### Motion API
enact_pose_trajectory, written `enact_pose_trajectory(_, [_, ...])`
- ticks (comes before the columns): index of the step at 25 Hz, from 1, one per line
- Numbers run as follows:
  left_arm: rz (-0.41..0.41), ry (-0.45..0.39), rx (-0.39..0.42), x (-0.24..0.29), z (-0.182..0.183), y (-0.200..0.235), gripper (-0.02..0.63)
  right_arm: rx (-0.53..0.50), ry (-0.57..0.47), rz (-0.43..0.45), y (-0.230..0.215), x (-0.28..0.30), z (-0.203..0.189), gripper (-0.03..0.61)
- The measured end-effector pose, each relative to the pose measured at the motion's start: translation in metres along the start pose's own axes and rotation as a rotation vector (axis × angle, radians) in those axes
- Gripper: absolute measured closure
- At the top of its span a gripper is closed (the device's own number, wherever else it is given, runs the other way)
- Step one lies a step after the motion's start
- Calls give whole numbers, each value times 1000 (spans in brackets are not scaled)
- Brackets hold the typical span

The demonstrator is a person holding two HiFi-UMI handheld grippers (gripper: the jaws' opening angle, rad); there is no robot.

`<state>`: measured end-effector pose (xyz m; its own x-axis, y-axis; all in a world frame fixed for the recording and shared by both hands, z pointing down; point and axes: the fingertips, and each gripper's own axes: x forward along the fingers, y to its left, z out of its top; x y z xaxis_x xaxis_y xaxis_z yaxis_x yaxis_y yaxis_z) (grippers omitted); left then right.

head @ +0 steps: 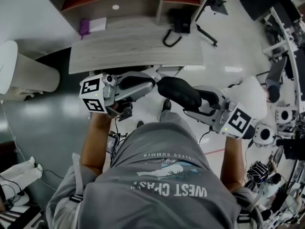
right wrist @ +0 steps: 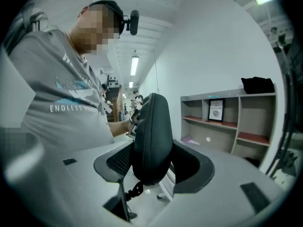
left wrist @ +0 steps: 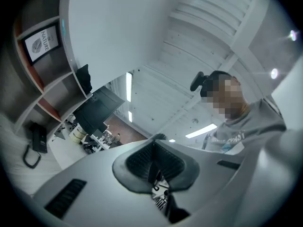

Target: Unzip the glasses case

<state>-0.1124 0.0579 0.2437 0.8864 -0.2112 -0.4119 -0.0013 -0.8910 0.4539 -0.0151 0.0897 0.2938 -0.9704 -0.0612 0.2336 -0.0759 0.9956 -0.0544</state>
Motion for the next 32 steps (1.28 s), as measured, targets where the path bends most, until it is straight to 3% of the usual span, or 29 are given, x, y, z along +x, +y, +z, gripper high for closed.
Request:
enact_pose_trajectory(3, [52,97,32,-1,-9,0,612,-103,87,-66,0,-2,-6,331])
enact_pose_trajectory(7, [62,193,50,4,-21,1,614,-246,355,-202,-15,-11,-32,341])
enact_pose_trajectory(12, [157,314,91,4,-41,11,614,-331,508,-299,-32,-12,-53,345])
enact_pose_trajectory(16, [151,280,67,9,-38,9,614,-348,554,-354,-43,-11,-58,348])
enact_pose_trajectory(21, [78,184,-42,17,-37,0,614,-368,578,-370,-54,-5,-67,350])
enact_pose_trajectory(25, [226,194,8,16,-38,19,615,-339,660,-410,-67,-8,-78,348])
enact_pose_trajectory(29, [419,258,147,9,-44,42,614,-272,757,-463,-76,-6,-94,348])
enact_pose_trajectory(32, [532,355,287,2,-51,54,615,-232,819,-495,-78,-2,-104,348])
